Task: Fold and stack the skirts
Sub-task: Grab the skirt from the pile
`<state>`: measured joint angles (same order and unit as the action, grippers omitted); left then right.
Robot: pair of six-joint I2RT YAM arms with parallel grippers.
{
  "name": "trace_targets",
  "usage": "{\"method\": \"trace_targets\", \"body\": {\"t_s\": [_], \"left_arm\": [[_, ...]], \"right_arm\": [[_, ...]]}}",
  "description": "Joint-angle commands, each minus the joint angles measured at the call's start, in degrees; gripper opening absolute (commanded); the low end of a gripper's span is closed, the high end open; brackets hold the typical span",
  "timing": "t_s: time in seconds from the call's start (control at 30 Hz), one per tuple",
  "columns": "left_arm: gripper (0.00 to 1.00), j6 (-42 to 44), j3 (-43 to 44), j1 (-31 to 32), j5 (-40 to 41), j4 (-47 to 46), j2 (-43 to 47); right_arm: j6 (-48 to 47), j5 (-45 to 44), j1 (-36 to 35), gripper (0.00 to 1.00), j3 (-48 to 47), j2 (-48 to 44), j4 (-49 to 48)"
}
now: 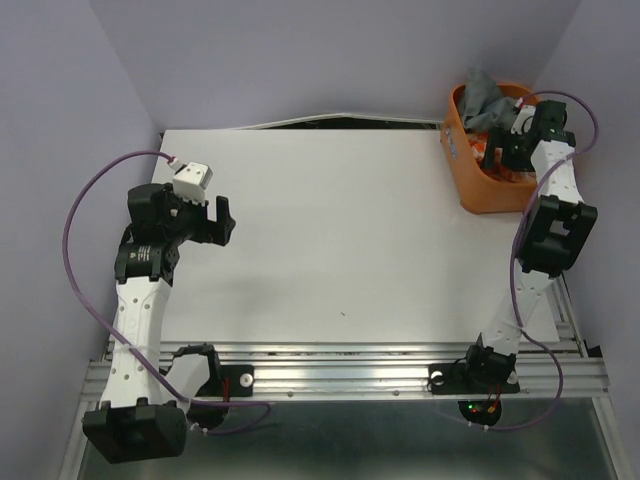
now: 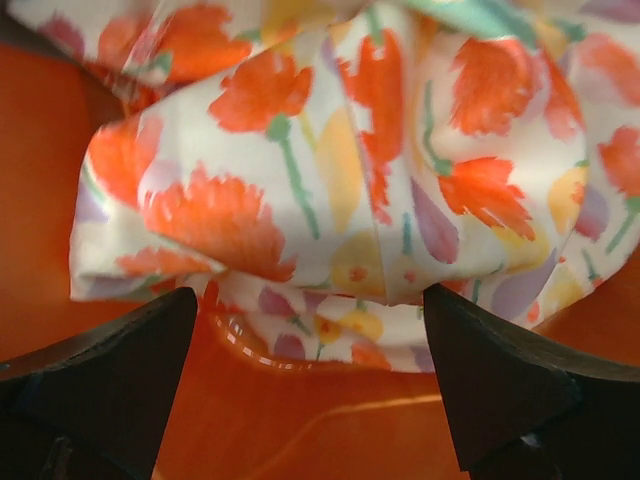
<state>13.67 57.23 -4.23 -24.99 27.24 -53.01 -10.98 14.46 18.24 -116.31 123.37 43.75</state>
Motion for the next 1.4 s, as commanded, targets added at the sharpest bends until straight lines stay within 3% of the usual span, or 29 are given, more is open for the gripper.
{"method": "trace_targets", "body": {"t_s": [0.0, 0.07, 0.17, 0.23, 0.27, 0.37, 0.67, 0.93, 1.17, 1.37], "left_arm": [[0.99, -1.1, 1.1, 0.2, -1.9, -1.6, -0.2], [0.99, -1.2, 1.0, 0.2, -1.9, -1.5, -0.4], [0.99, -1.4, 1.0, 0.1, -1.7, -1.4, -0.4], [0.99, -1.5, 1.3, 0.1, -1.6, -1.2, -0.4], [0.99, -1.5, 1.4, 0.1, -1.7, -1.1, -0.4], [0.99, -1.7, 1.9, 0.2, -1.7, -1.0, -0.2], [0.99, -2.7, 3.2, 0.1, -2.9, -0.9, 0.5], [0.98, -4.3, 5.5, 0.0, -3.8, -2.1, 0.3], [0.98, -5.2, 10.1, -0.1, -7.6, -3.4, -0.5], [0.98, -5.8, 13.2, -0.3, -9.8, -3.3, -2.2]], "right_arm": [[4.4, -3.8, 0.0, 0.97, -0.8, -0.1, -10.3], [5.0, -5.6, 0.0, 0.86, -0.5, 0.6, -11.6], [5.9, -7.3, 0.0, 0.52, -0.4, 0.6, -13.4], [6.5, -7.3, 0.0, 0.36, -0.8, -0.3, -13.9], [6.8, -7.1, 0.0, 0.19, -0.9, -1.0, -14.1], [6.9, -6.8, 0.0, 0.01, -2.0, -3.5, -14.3], [7.2, -6.9, 1.0, 0.01, -5.3, -20.8, -15.4], [10.8, 0.2, 1.0, 0.01, -9.4, -31.1, -21.3], [27.4, 19.5, 1.0, 0.01, -2.9, -40.9, -35.1], [45.6, 28.9, 0.1, 0.01, 4.3, -44.0, -49.5]]}}
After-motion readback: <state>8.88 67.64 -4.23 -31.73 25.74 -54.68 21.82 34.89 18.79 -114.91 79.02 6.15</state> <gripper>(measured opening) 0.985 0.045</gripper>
